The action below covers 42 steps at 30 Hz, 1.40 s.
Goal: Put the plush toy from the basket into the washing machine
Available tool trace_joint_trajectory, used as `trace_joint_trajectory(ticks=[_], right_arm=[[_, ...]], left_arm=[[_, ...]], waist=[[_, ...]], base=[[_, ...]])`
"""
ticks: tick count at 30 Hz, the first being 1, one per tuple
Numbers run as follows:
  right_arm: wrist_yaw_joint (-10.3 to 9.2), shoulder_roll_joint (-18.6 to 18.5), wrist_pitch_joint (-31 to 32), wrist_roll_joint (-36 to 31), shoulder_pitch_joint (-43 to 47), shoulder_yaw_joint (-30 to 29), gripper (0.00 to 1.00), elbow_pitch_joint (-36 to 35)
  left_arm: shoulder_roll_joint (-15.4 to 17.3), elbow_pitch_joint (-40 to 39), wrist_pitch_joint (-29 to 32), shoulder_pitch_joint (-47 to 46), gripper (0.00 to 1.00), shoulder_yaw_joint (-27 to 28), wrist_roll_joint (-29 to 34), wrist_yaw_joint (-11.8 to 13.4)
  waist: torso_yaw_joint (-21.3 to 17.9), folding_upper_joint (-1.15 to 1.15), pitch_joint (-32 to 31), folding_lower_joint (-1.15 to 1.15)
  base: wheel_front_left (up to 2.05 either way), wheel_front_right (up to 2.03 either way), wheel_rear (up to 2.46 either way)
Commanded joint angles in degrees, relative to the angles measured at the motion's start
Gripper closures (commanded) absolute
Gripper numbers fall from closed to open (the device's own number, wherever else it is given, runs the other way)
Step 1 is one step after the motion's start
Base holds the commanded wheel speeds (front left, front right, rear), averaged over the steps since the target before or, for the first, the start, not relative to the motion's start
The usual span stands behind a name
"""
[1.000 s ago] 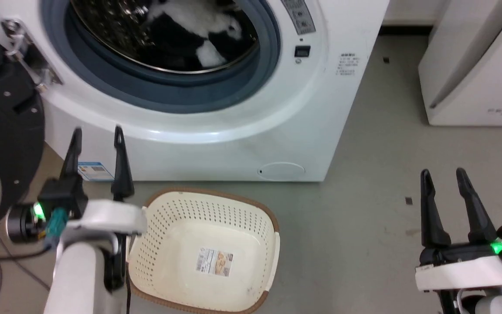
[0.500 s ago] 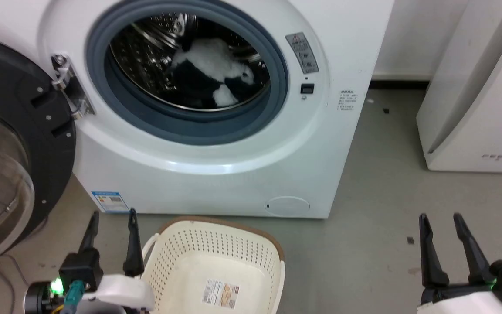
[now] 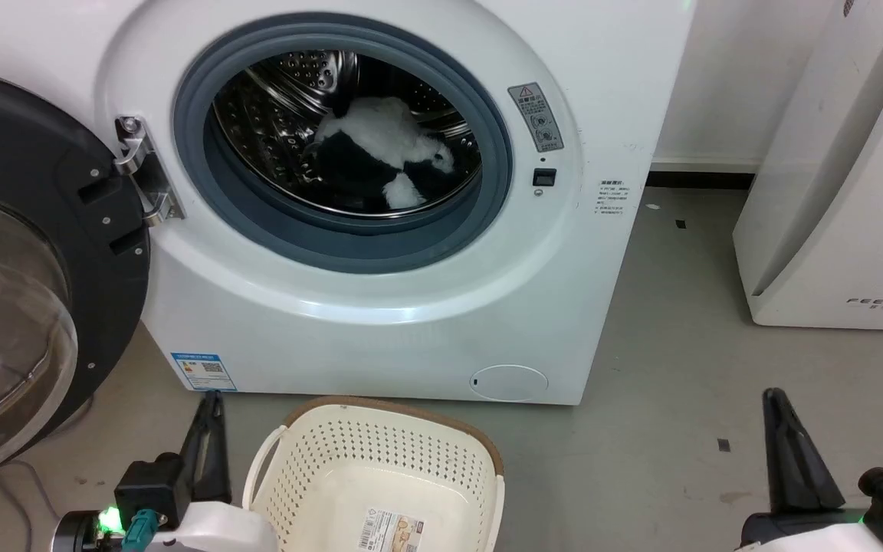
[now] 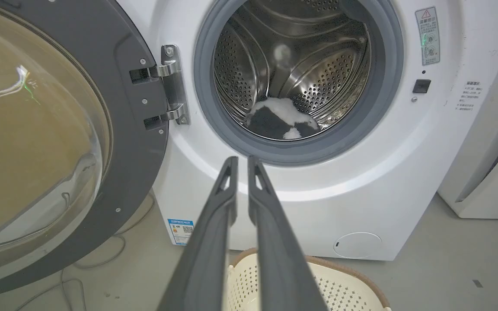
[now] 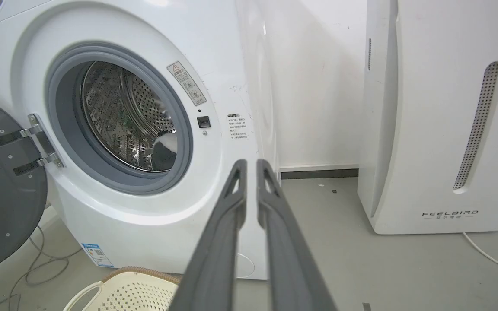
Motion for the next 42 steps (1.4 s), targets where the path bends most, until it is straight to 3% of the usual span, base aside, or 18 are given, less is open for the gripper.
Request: trace_joint_trajectory(ticks=[1, 42], right_arm=[[0.00, 0.00, 0.26, -0.23, -0.08, 0.05, 1.00, -0.03], [-0.02, -0.01, 5.44, -4.30, -1.65, 1.15, 1.00, -0.58]], left_arm=[[-0.01, -0.21, 0.26, 0.02, 1.00, 0.02, 0.05, -0.01], [-0.25, -4.15, 5.42, 0.47, 1.00, -1.12, 0.95, -0.14]], waist=[[-0.04, 0.00, 0.01, 0.01], [-1.16, 0.00, 0.00, 0.01]], base=[[0.00, 0.00, 0.00], [0.00, 0.00, 0.00]])
